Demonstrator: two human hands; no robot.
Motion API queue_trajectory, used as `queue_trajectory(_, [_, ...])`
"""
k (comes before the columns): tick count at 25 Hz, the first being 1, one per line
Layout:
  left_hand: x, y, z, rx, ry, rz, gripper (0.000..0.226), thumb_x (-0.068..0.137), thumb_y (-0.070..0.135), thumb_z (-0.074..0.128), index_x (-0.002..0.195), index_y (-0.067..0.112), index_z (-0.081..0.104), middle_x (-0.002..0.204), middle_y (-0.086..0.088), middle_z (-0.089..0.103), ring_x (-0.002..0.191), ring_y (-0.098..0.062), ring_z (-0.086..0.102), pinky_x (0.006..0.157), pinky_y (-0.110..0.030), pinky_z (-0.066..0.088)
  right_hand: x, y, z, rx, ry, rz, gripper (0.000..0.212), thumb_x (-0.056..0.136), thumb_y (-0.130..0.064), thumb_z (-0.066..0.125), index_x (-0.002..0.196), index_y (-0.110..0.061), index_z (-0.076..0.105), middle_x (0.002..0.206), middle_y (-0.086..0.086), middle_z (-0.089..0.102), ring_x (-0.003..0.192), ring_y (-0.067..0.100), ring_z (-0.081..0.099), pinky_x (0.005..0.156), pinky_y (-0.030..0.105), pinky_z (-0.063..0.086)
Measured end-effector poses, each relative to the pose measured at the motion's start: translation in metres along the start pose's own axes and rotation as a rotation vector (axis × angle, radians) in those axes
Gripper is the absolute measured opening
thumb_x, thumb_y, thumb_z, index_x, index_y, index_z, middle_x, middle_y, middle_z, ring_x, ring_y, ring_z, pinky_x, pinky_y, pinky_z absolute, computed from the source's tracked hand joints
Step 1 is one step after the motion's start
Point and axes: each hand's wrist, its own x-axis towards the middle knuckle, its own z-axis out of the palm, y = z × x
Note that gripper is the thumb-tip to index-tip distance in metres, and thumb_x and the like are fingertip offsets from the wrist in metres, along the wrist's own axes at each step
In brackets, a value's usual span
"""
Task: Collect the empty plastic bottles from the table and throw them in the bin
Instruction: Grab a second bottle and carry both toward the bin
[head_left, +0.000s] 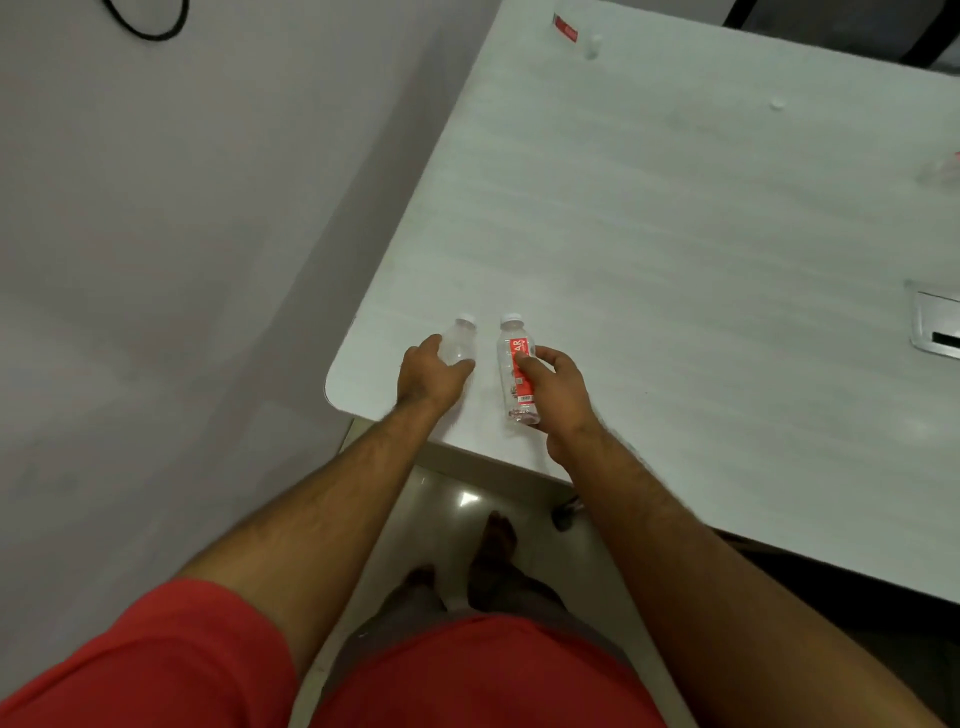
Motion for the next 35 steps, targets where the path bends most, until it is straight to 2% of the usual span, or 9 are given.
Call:
queue_trajectory(4, [-0.036, 0.011, -0.032, -0.674, -0.374, -0.171, 0.038, 0.093, 0.023, 0.062, 0.130, 0.015, 0.056, 0.111, -0.007, 0.065, 0.085, -0.021, 0.064, 0.076, -0.037, 0.054, -0.040, 0.005, -0.002, 0.145, 0.066, -0.054, 0.044, 0.097, -0.030, 0.060, 0.138, -0.018, 0.051, 0.125, 0.008, 0.066, 0.097, 0.021, 0.071, 0.077, 0.036, 0.061])
queue_trajectory(6, [-0.058, 0.014, -0.047, -0.808, -0.615, -0.164, 0.032, 0.096, 0.017, 0.055, 0.128, 0.018, 0.058, 0.100, -0.004, 0.067, 0.085, -0.020, 0.064, 0.079, -0.039, 0.052, -0.069, 0.010, -0.007, 0.191, 0.115, -0.099, 0.040, 0.098, -0.028, 0.058, 0.136, -0.017, 0.053, 0.118, 0.007, 0.069, 0.089, 0.017, 0.072, 0.066, 0.028, 0.060])
queue_trajectory(9, [-0.091, 0.025, -0.055, -0.888, -0.777, -0.119, 0.034, 0.098, 0.012, 0.051, 0.129, 0.024, 0.058, 0.104, -0.004, 0.072, 0.092, -0.022, 0.068, 0.085, -0.047, 0.055, -0.113, 0.022, -0.021, 0.284, 0.195, -0.129, 0.034, 0.100, -0.026, 0.054, 0.132, -0.015, 0.055, 0.115, 0.007, 0.072, 0.088, 0.018, 0.074, 0.069, 0.030, 0.061])
queue_trajectory(14, [-0.171, 0.068, -0.029, -0.872, -1.014, -0.013, 0.042, 0.098, 0.010, 0.052, 0.137, 0.025, 0.055, 0.113, -0.006, 0.073, 0.099, -0.026, 0.070, 0.087, -0.049, 0.055, -0.189, 0.043, -0.096, 0.474, 0.444, -0.239, 0.035, 0.098, -0.027, 0.058, 0.131, -0.015, 0.056, 0.112, 0.007, 0.073, 0.093, 0.022, 0.076, 0.079, 0.041, 0.062])
queue_trajectory(18, [-0.247, 0.119, 0.010, -0.794, -1.156, 0.067, 0.039, 0.100, 0.012, 0.050, 0.137, 0.022, 0.055, 0.127, -0.011, 0.067, 0.119, -0.034, 0.063, 0.095, -0.054, 0.051, -0.245, 0.065, -0.174, 0.607, 0.633, -0.332, 0.037, 0.096, -0.027, 0.064, 0.129, -0.014, 0.057, 0.113, 0.008, 0.073, 0.093, 0.021, 0.075, 0.073, 0.036, 0.062])
queue_trajectory(25, [-0.423, 0.199, 0.125, -0.643, -1.346, 0.240, 0.034, 0.100, 0.016, 0.050, 0.133, 0.020, 0.058, 0.126, -0.010, 0.068, 0.112, -0.029, 0.065, 0.096, -0.048, 0.051, -0.338, 0.137, -0.351, 0.758, 0.850, -0.456, 0.035, 0.094, -0.028, 0.064, 0.128, -0.019, 0.058, 0.110, 0.005, 0.072, 0.093, 0.018, 0.072, 0.069, 0.031, 0.057])
queue_trajectory(29, [-0.535, 0.228, 0.216, -0.539, -1.422, 0.336, 0.023, 0.098, 0.014, 0.051, 0.118, 0.012, 0.063, 0.099, -0.007, 0.074, 0.086, -0.020, 0.070, 0.079, -0.039, 0.057, -0.380, 0.197, -0.466, 0.812, 0.926, -0.480, 0.033, 0.095, -0.025, 0.063, 0.127, -0.018, 0.058, 0.106, 0.006, 0.072, 0.086, 0.018, 0.071, 0.061, 0.030, 0.057])
queue_trajectory(33, [-0.628, 0.260, 0.300, -0.447, -1.442, 0.298, 0.033, 0.096, 0.023, 0.057, 0.124, 0.008, 0.062, 0.116, -0.016, 0.067, 0.103, -0.029, 0.064, 0.096, -0.051, 0.049, -0.406, 0.247, -0.575, 0.866, 1.009, -0.454, 0.029, 0.093, -0.024, 0.064, 0.121, -0.015, 0.060, 0.098, 0.008, 0.071, 0.080, 0.021, 0.069, 0.067, 0.039, 0.058])
queue_trajectory(35, [-0.666, 0.279, 0.340, -0.409, -1.465, 0.239, 0.031, 0.095, 0.025, 0.058, 0.122, 0.012, 0.062, 0.120, -0.014, 0.068, 0.106, -0.028, 0.063, 0.097, -0.050, 0.048, -0.413, 0.266, -0.624, 0.899, 1.050, -0.435, 0.033, 0.092, -0.026, 0.065, 0.123, -0.015, 0.060, 0.102, 0.010, 0.071, 0.083, 0.023, 0.069, 0.069, 0.040, 0.057])
